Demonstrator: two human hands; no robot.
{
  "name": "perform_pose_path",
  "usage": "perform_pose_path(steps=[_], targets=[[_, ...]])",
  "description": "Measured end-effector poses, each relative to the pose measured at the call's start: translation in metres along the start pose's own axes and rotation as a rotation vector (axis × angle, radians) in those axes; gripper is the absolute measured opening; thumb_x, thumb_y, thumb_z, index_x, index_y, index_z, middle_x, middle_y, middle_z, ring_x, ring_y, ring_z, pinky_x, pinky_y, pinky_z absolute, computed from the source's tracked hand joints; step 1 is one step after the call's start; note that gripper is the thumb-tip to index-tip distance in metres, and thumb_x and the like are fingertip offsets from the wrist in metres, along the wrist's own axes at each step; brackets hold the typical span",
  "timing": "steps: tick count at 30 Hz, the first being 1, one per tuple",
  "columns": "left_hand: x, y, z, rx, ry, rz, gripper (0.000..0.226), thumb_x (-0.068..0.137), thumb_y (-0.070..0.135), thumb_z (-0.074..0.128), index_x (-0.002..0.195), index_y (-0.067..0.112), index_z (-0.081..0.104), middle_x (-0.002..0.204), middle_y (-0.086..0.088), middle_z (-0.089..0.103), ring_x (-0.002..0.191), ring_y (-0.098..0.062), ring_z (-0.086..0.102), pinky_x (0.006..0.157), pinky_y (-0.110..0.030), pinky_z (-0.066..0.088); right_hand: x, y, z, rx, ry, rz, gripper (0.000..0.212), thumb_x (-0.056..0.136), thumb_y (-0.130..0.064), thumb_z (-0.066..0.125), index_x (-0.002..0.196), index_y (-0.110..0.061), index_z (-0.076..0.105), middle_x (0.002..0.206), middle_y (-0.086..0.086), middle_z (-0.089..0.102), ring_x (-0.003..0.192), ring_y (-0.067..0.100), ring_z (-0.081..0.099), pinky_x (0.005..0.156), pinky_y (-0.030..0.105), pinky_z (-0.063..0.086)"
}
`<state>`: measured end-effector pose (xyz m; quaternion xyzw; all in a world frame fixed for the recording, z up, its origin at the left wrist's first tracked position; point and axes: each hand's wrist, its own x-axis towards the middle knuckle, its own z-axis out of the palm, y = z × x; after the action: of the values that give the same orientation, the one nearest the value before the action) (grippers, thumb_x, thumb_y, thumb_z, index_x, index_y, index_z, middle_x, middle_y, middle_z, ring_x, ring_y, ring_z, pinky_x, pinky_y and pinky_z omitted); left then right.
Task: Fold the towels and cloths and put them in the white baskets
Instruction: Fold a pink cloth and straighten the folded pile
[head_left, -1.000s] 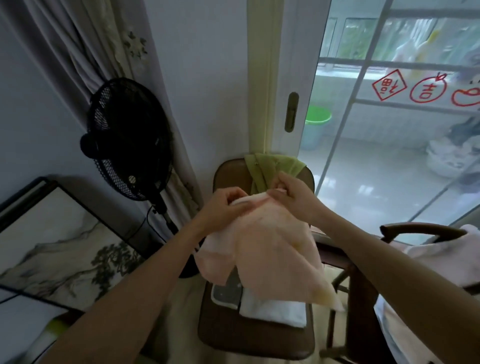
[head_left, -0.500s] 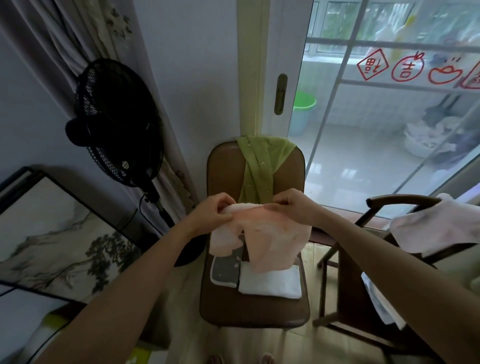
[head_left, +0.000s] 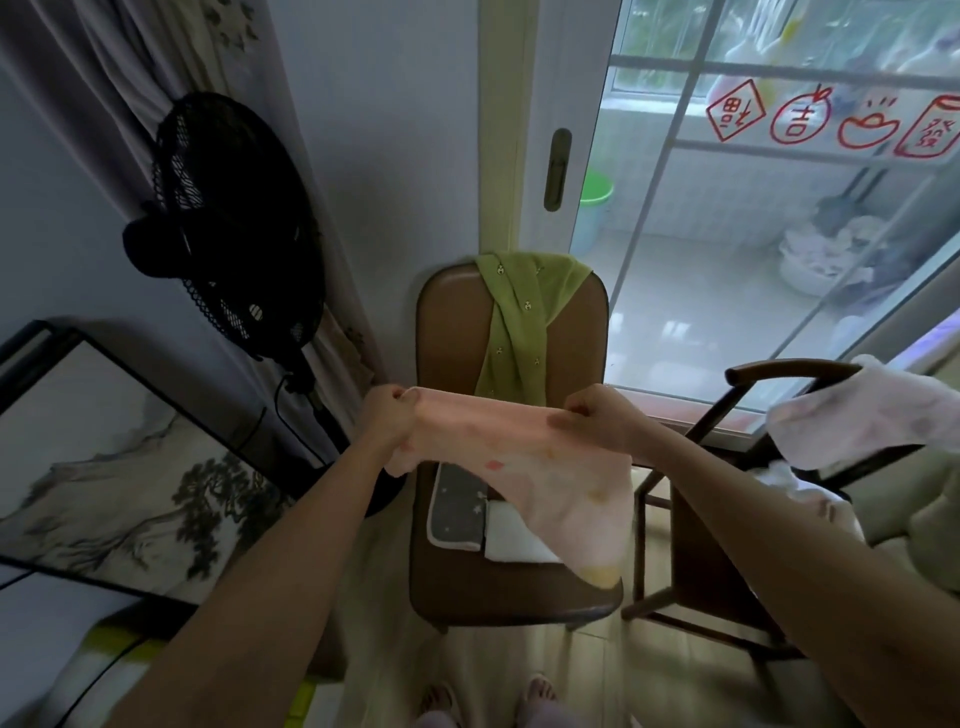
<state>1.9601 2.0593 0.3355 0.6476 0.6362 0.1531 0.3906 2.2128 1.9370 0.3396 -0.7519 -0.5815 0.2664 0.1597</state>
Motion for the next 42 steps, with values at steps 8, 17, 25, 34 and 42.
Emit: perform_pose_path(steps=[8, 17, 25, 34, 42], targets=[[0.008, -0.043, -0.006, 0.047, 0.065, -0.164, 0.026, 0.096, 0.027, 0.053, 0.091, 0.005, 0.066, 0.096, -0.019, 0.066, 0.090, -0.035, 0.063, 0.059, -0.031, 0.043, -0.010, 0.007, 0.041, -0.377, 0.070, 0.329, 0.034, 0.096, -0.038, 0.047, 0.111, -0.013, 0.064, 0.109, 0.011, 0.067, 0.100, 0.033, 0.063, 0.068, 0.034, 0.041], [-0.023, -0.031, 0.003, -0.153, -0.218, -0.160, 0.032, 0.097, 0.021, 0.055, 0.121, -0.001, 0.062, 0.114, -0.018, 0.065, 0.097, -0.029, 0.061, 0.079, -0.036, 0.050, -0.015, -0.010, 0.068, 0.274, 0.045, 0.477, 0.025, 0.090, -0.016, 0.060, 0.082, 0.007, 0.066, 0.069, 0.008, 0.056, 0.068, 0.023, 0.056, 0.051, 0.024, 0.036], [-0.057, -0.011, 0.036, -0.333, -0.518, -0.168, 0.023, 0.097, 0.023, 0.056, 0.111, 0.009, 0.066, 0.086, -0.004, 0.064, 0.077, -0.015, 0.063, 0.066, -0.028, 0.056, -0.002, -0.055, 0.080, 1.203, 0.164, 0.605, 0.009, 0.093, -0.003, 0.059, 0.102, -0.001, 0.060, 0.094, 0.014, 0.061, 0.081, 0.020, 0.067, 0.062, 0.026, 0.059], [-0.057, -0.018, 0.042, -0.769, -0.426, -0.449, 0.021, 0.097, 0.019, 0.056, 0.105, 0.002, 0.066, 0.104, -0.017, 0.066, 0.098, -0.027, 0.064, 0.078, -0.036, 0.058, -0.020, -0.074, 0.098, 0.905, 0.026, 0.281, 0.027, 0.082, -0.033, 0.074, 0.099, -0.012, 0.068, 0.097, 0.002, 0.066, 0.098, 0.019, 0.063, 0.093, 0.042, 0.052], [-0.063, -0.016, 0.035, -0.861, -0.371, -0.562, 0.014, 0.097, 0.009, 0.053, 0.099, 0.000, 0.063, 0.089, -0.014, 0.062, 0.080, -0.021, 0.060, 0.062, -0.028, 0.053, -0.037, -0.073, 0.103, 0.441, 0.024, -0.103, 0.026, 0.086, -0.031, 0.070, 0.109, -0.018, 0.070, 0.105, -0.008, 0.059, 0.085, 0.004, 0.057, 0.067, 0.016, 0.046]])
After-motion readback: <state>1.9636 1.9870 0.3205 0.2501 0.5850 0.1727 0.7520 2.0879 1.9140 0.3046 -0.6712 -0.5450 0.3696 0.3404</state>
